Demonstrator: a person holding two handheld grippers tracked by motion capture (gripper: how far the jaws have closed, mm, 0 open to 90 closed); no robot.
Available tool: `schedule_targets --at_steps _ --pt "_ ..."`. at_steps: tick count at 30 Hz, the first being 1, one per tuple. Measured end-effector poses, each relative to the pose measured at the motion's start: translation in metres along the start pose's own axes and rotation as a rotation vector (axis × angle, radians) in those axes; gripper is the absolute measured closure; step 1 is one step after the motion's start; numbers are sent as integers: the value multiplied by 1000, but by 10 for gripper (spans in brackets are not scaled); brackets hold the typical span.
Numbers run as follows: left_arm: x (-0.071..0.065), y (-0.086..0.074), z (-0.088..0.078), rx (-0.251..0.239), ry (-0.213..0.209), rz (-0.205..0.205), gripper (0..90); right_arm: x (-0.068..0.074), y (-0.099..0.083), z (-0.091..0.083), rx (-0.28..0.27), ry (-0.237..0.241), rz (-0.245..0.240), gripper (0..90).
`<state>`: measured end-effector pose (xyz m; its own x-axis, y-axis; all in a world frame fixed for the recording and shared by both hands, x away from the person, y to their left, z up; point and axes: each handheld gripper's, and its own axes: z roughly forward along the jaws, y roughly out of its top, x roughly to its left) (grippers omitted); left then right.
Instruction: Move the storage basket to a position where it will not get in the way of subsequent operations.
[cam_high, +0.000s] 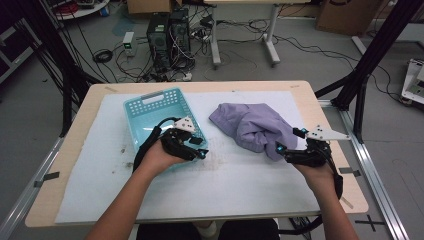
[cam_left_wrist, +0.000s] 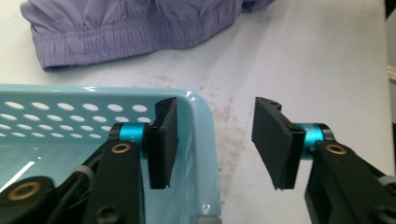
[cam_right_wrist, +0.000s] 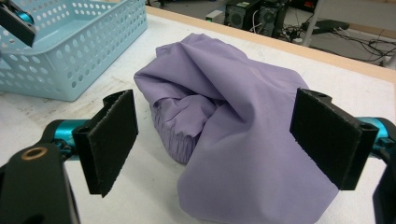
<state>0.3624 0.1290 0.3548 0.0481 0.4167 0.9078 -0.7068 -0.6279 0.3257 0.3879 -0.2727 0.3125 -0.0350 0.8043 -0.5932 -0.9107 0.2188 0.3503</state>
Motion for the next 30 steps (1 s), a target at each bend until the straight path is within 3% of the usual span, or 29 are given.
schedule_targets --at_steps 2,4,5,9,16,22,23,24,28,30 --pt "0 0 4 41 1 4 600 0 0 0 2 1 4 155" --pt "-2 0 4 62 50 40 720 0 0 0 1 0 2 155" --pt "-1 -1 2 67 45 42 774 -1 0 0 1 0 2 155" --pt "-1 -5 -5 83 51 65 785 -1 -1 0 3 0 5 155" --pt "0 -24 -26 57 42 69 782 0 -1 1 5 1 -1 155" --pt "3 -45 -42 14 40 31 753 2 -1 3 8 2 -3 155" --pt "4 -46 -44 2 48 19 697 3 0 4 13 5 -4 155" --pt "5 -47 -47 -6 61 8 697 3 0 4 13 5 -4 155" --pt "8 -43 -61 -94 101 -49 486 4 0 4 12 3 -6 155" --pt "12 -43 -72 -153 149 -77 430 3 0 4 10 3 -6 154"
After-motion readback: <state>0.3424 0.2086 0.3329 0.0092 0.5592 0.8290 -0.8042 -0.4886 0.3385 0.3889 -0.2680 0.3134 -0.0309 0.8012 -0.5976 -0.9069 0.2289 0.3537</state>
